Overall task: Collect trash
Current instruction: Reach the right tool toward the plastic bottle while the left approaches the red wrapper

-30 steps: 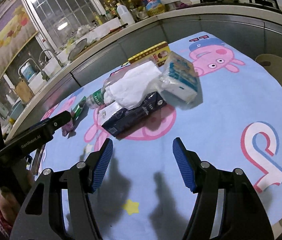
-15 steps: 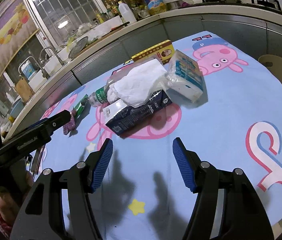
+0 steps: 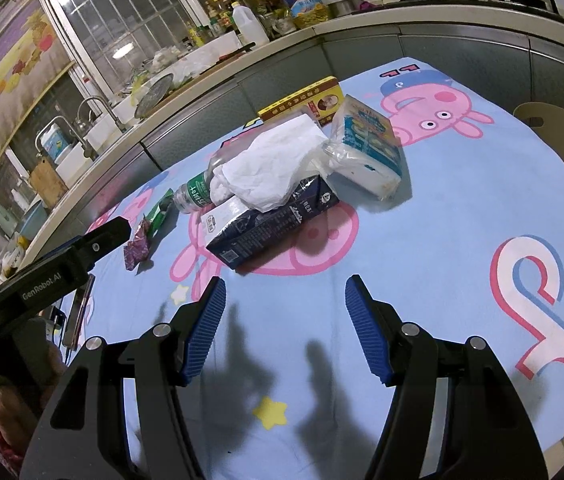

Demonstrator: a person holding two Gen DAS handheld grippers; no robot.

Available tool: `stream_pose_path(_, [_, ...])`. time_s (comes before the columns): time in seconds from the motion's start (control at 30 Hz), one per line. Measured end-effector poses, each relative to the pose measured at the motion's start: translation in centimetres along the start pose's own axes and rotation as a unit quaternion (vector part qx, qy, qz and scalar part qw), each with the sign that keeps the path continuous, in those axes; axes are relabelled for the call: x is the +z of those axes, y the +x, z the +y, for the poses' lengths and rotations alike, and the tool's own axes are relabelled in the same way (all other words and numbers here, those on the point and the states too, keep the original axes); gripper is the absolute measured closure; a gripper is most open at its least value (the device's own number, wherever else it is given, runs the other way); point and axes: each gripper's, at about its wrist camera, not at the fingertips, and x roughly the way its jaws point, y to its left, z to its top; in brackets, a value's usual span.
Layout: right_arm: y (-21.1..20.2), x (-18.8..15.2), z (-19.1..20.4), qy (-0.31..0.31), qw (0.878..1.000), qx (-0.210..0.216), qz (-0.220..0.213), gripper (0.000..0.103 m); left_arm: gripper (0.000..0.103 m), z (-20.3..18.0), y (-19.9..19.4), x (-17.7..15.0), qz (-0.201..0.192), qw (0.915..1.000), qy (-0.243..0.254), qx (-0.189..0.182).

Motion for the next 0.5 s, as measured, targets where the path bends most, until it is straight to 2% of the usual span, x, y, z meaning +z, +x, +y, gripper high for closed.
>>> stream_pose_path(0.5, [0.6,-0.1,1.1,-0.014,1.000,0.000,0.005,0.041,0.005,2.9,0.8,-0.3,0.013,0.9993,-0.023,0.025])
